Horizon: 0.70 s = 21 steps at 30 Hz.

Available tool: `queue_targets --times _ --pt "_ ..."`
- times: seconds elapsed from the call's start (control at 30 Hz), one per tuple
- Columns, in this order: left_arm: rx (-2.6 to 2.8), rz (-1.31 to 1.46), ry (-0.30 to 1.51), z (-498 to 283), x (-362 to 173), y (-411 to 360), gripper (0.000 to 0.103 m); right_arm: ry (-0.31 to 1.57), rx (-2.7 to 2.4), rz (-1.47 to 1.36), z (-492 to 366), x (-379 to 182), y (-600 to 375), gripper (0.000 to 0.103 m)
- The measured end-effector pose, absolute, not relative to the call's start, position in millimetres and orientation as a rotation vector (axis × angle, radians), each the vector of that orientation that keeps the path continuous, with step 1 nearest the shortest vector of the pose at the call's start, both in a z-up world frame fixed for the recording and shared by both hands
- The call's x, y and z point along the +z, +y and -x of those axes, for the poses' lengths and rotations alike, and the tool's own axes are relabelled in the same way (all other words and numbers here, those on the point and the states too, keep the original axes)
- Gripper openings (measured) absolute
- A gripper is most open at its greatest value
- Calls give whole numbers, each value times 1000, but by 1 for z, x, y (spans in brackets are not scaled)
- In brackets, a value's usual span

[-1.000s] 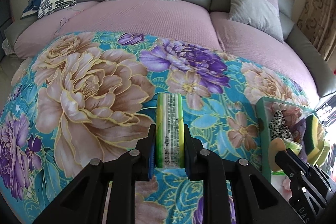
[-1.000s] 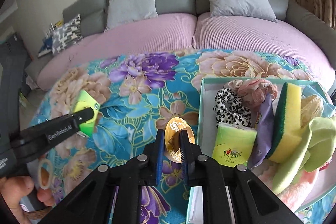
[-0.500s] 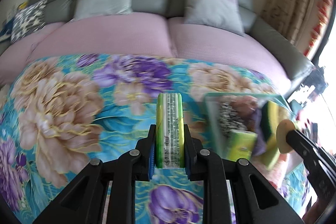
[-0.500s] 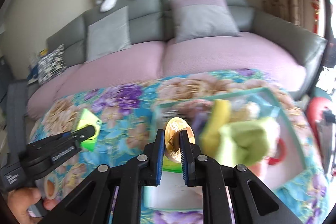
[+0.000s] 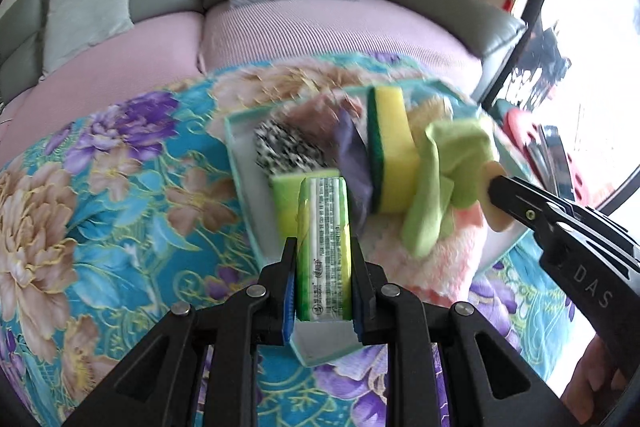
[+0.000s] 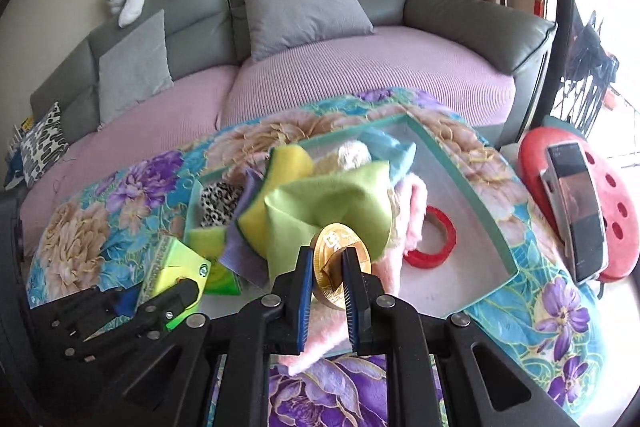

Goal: Organize soft objects
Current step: 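Carry the tube and tin over the tray and open the left tool, then lower the orange tin onto the pink cloth and open the right tool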

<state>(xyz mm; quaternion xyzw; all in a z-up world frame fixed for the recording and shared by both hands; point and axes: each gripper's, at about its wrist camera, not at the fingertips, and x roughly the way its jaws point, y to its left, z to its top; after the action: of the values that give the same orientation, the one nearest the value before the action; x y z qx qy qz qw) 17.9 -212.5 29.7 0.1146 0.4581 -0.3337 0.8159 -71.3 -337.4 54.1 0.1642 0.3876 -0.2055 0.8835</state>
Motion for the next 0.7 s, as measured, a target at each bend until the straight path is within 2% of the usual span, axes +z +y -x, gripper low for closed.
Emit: queue_targets --times 0.17,0.23,0.27,0.3,0.5,0.53,0.6,0.63,0.67,0.7 --pt "-710 -248 1011 -18 17 -217 26 854 -419 -355 69 37 -340 16" --pt "-696 -256 1019 -17 15 -216 40 868 -424 -352 68 34 -340 19" --pt "-690 -251 1017 -16 16 -214 57 876 -422 -350 68 33 -341 20" --pt "-688 -246 1012 -15 17 -212 69 878 -423 -349 68 32 -341 20" --pt "-658 -216 1005 -17 25 -198 70 906 -423 -347 67 32 -340 25" --pt "-647 -208 1008 -18 24 -195 70 908 -426 -344 67 32 -340 28" --pt "-614 -187 1018 -22 22 -186 78 916 -434 -331 68 33 -338 37" --pt "-601 -178 1023 -24 22 -182 79 920 -439 -326 68 34 -338 50" --pt "-588 -163 1027 -26 21 -177 79 926 -440 -322 67 33 -337 56" --pt "-573 -149 1032 -28 20 -172 80 930 -438 -315 67 33 -335 57"
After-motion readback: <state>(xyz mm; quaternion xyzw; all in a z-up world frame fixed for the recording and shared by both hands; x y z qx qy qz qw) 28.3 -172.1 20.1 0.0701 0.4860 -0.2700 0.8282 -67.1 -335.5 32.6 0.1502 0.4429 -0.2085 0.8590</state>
